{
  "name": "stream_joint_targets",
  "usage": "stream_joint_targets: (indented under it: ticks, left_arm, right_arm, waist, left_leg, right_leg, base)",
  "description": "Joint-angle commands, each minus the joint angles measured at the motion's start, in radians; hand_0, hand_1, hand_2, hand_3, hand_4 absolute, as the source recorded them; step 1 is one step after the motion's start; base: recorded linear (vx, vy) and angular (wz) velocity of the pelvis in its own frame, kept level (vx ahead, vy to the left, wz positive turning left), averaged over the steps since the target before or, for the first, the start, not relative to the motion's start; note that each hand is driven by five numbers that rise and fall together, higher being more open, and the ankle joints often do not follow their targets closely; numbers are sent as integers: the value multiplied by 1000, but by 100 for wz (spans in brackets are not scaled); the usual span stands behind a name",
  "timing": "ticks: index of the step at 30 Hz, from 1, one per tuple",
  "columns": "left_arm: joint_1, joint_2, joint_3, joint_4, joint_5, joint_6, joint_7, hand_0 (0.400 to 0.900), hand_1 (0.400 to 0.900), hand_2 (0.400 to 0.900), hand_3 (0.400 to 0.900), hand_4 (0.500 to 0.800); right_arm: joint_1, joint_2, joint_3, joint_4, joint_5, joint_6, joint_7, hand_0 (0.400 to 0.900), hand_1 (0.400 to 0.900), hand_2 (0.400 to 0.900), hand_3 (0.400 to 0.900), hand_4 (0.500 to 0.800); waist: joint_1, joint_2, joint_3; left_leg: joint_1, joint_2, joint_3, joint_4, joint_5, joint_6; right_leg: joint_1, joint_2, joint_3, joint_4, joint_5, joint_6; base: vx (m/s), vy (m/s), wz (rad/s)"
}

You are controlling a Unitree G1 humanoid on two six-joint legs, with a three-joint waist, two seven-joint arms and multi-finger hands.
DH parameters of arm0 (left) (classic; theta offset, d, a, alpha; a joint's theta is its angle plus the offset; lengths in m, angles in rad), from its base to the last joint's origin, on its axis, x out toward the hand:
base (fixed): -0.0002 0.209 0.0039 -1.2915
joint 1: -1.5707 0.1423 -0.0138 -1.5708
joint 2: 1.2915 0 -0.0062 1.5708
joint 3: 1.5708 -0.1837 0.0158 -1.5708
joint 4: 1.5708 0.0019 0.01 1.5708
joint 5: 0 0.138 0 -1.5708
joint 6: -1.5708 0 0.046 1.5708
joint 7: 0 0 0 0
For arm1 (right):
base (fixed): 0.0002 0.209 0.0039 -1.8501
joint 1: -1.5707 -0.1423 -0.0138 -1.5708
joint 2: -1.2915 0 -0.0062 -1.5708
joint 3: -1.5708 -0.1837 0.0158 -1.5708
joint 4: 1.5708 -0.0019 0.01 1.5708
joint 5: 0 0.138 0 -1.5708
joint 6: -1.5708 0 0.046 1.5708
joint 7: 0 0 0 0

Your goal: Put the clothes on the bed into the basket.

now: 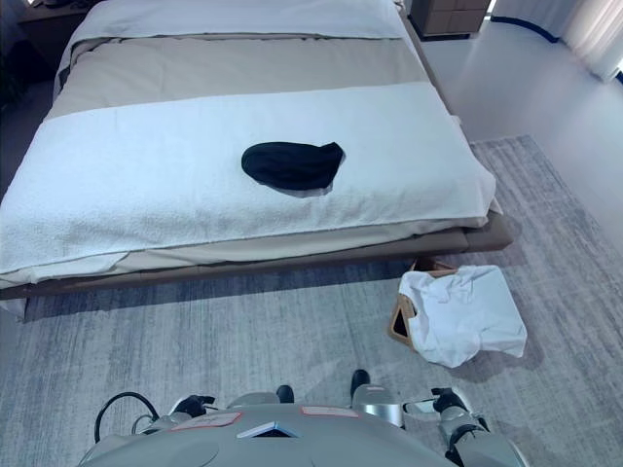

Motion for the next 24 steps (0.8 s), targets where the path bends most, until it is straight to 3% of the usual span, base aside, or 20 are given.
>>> stream_joint_targets:
  ticks: [1, 6, 14, 16, 17, 19, 21, 22, 24]
  left_arm:
    - [-24, 11, 25, 45, 32, 5, 8, 900, 900, 900, 900, 800]
    - [-21, 8, 23, 45, 31, 6, 9, 900, 900, 900, 900, 800]
    - [-61, 45, 10, 37, 27, 10, 9, 900, 900, 900, 900, 800]
    - [-66, 54, 28, 36, 13, 12, 5, 900, 900, 900, 900, 800]
    - [-63, 51, 34, 37, 12, 13, 3, 900, 900, 900, 900, 800]
    - [-59, 37, 36, 41, -2, 16, 5, 900, 900, 900, 900, 800]
    - [-60, 31, 36, 51, -20, 16, 8, 900, 900, 900, 900, 800]
    - [-54, 30, 40, 55, -26, 15, 7, 900, 900, 900, 900, 800]
    - [-32, 27, 53, 64, -34, 19, 4, 900, 900, 900, 900, 800]
  right_arm:
    - [-62, -19, 22, 60, 9, 8, -17, 900, 900, 900, 900, 800]
    - [-66, -19, 33, 58, -1, 8, -17, 900, 900, 900, 900, 800]
    - [-135, -12, 120, 25, -60, 8, 6, 900, 900, 900, 900, 800]
    - [-143, -11, 121, 11, -44, 0, 10, 900, 900, 900, 900, 800]
    - [-141, -13, 117, 6, -36, -1, 9, 900, 900, 900, 900, 800]
    - [-139, -23, 113, 2, -28, 2, 9, 900, 900, 900, 900, 800]
    - [-142, -32, 106, 14, -18, 7, 5, 900, 900, 900, 900, 800]
    - [-138, -33, 104, 19, -19, 9, 6, 900, 900, 900, 900, 800]
    - [-132, -34, 108, 28, -24, 14, 11, 900, 900, 900, 900, 800]
  waist:
    - [-5, -35, 0]
    - [-4, -33, 5]
    - [0, -36, 51]
    - [11, -62, 77]
    - [22, -68, 93]
    - [56, -75, 134]
    - [81, -84, 145]
    - [93, -83, 140]
    - [128, -72, 128]
  left_leg:
    - [-58, -89, -85, -7, 15, 33]
    - [-55, -90, -85, -7, 13, 35]
    - [-98, -56, -110, 7, 41, 35]
    - [-189, -62, -102, 220, -26, 25]
    - [-241, -73, -96, 338, -27, 22]
    - [-341, -113, -126, 481, 20, 25]
    - [-462, -155, -146, 479, 31, 33]
    - [-494, -150, -143, 419, 49, 34]
    - [-517, -109, -149, 275, 156, 18]
  right_leg:
    - [36, 34, 32, 4, -65, 39]
    - [41, 31, 26, 5, -62, 40]
    - [-70, 57, 34, 160, -121, 6]
    - [-81, 58, 37, 183, -136, -10]
    - [-69, 61, 45, 183, -137, -18]
    - [-34, 58, 45, 168, -151, -32]
    - [-2, 52, 45, 150, -171, -29]
    - [16, 60, 50, 141, -182, -27]
    - [79, 88, 88, 108, -205, -22]
  base:
    - [0, 0, 0]
    - [0, 0, 0]
    - [-45, -77, 8]
    - [-32, -190, 15]
    - [-2, -184, -2]
    - [41, -141, -23]
    - [197, -85, -18]
    - [380, -30, -26]
    - [446, 21, -58]
